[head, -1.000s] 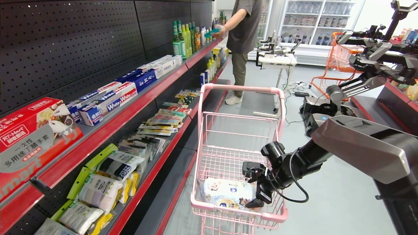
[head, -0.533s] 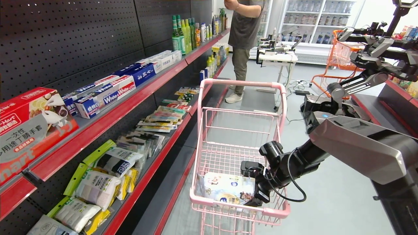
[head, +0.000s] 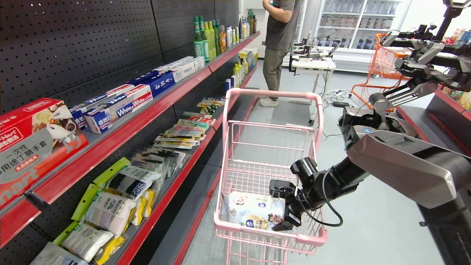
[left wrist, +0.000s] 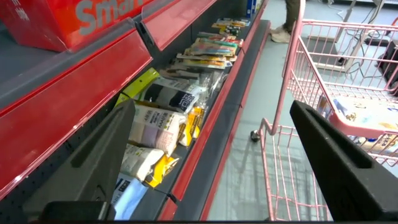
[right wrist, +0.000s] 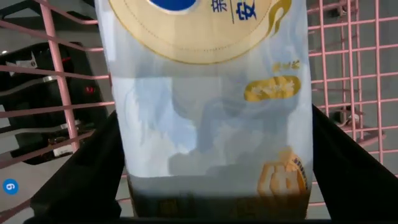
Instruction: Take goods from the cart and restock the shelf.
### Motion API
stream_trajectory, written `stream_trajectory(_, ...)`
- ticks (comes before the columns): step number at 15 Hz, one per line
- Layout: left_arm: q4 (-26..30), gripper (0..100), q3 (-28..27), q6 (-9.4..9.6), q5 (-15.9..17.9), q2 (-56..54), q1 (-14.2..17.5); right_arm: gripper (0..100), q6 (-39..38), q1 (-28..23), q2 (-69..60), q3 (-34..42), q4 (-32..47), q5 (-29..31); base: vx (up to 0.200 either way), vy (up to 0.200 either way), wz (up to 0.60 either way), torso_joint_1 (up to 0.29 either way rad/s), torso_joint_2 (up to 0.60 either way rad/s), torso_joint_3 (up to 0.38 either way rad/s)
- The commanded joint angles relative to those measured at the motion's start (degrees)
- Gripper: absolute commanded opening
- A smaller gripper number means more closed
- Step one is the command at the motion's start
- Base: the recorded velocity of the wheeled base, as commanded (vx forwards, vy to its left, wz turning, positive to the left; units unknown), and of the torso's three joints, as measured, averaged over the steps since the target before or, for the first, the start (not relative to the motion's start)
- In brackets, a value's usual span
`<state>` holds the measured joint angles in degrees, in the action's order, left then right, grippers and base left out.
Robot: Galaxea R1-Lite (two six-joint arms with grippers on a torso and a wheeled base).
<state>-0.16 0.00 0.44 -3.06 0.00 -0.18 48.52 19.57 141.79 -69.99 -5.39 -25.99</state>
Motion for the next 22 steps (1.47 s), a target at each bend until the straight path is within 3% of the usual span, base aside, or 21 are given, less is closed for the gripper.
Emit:
stream_trajectory(1,0.0,100,0.0,0.00,0.0,0.1,0.0,0,-0.1,0.5,0.7,0.3,-0.1,-0.2,0.000,0.000,0.00,0.000,0.00,0.000)
stream_trajectory(6,0.0,100,0.0,0.00,0.0,0.1,0.0,0,-0.7,0.7,1.6,0.3,-2.2,-0.2,0.000,0.000,0.00,0.000,0.00,0.000)
stream_trajectory(11,0.0,100,0.0,0.00,0.0,0.1,0.0,0,-10.5,-4.4,-7.8,2.3,-2.1,2.2,0.000,0.000,0.00,0.000,0.00,0.000)
stream_trajectory(16,0.0,100,0.0,0.09,0.0,0.1,0.0,0,-26.6,-7.0,-19.4,2.2,-1.9,11.5,0.000,0.000,0.00,0.000,0.00,0.000)
stream_trajectory(19,0.0,100,0.0,0.00,0.0,0.1,0.0,0,-30.1,-10.9,-29.4,2.7,-1.3,16.9,0.000,0.000,0.00,0.000,0.00,0.000)
stream_trajectory(22,0.0,100,0.0,0.00,0.0,0.1,0.0,0,-34.8,-13.6,-40.2,6.9,-1.2,26.3,0.000,0.000,0.00,0.000,0.00,0.000)
